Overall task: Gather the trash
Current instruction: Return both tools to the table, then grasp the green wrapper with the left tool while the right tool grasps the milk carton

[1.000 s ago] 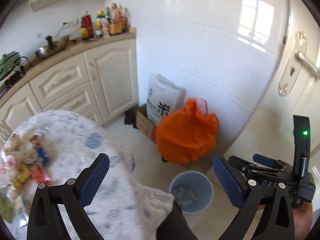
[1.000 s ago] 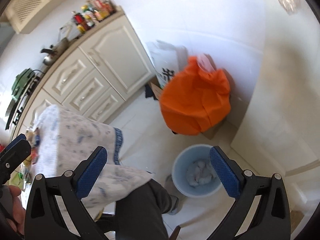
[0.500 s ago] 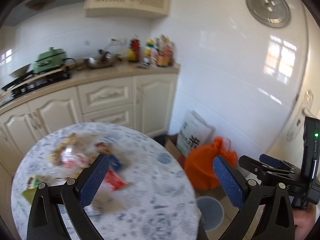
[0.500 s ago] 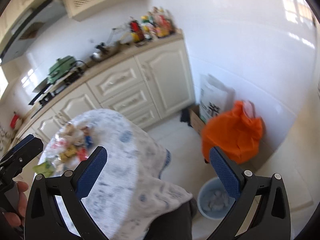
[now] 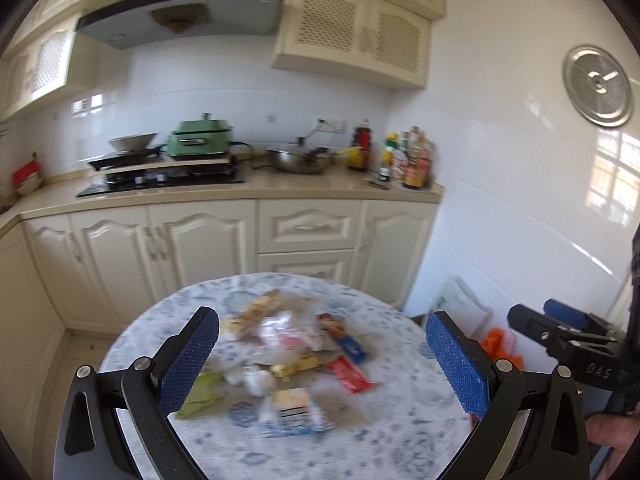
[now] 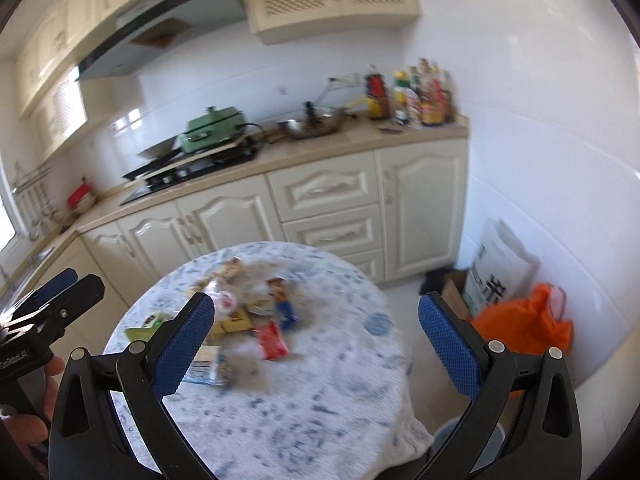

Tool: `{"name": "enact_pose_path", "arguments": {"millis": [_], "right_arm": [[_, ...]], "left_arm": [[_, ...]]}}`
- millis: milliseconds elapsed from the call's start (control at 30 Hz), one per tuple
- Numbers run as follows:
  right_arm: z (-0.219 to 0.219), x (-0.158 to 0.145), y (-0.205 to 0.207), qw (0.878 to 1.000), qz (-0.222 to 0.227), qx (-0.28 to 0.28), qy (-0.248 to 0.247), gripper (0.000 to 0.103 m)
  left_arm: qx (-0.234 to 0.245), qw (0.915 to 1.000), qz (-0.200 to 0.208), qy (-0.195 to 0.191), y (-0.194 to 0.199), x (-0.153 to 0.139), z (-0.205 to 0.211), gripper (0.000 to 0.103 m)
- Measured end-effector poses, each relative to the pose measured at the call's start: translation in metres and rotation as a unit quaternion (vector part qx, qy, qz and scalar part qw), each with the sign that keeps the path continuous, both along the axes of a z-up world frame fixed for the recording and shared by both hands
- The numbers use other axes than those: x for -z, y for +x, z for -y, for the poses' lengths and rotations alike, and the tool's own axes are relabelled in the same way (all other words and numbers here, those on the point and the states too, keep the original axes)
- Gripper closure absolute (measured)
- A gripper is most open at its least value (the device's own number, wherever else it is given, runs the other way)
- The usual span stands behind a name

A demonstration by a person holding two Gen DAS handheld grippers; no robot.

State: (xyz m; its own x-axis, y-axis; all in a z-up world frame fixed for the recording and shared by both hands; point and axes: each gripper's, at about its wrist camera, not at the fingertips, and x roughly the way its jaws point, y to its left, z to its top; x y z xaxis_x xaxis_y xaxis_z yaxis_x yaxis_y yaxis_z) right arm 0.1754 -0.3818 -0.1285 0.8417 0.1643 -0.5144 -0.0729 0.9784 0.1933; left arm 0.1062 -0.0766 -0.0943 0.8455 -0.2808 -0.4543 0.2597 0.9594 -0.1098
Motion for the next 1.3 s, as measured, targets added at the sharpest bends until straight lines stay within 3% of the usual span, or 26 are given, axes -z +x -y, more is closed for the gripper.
{"name": "enact_pose_path", "arguments": {"millis": [367,633,867,1300], "right_arm": [[-0.06,-0.001,0.021,0.998,0.011,-0.062,-0.028,0.0],[-0.112,0.053,0.045,0.99,-0.06,-0.115,-0.052,0.0],[-0.145,0.1,0.062,0.98,-0.12,-0.14,-0.075,0.0],[-0.167,0.139,0.084,0.967,-0.173,-0.168,-0.079,0.0]], "left_arm": [[-0.077,0.9969,-0.013,0.002,-0.003,0.013,-0.049,0.001],[-0.116,0.9913,-0.062,0.014,0.019,0.046,-0.081,0.001],[-0.122,0.9861,-0.108,0.031,0.057,0.082,-0.09,0.001],[-0.095,0.9813,-0.16,0.047,0.141,0.142,-0.087,0.001]]}}
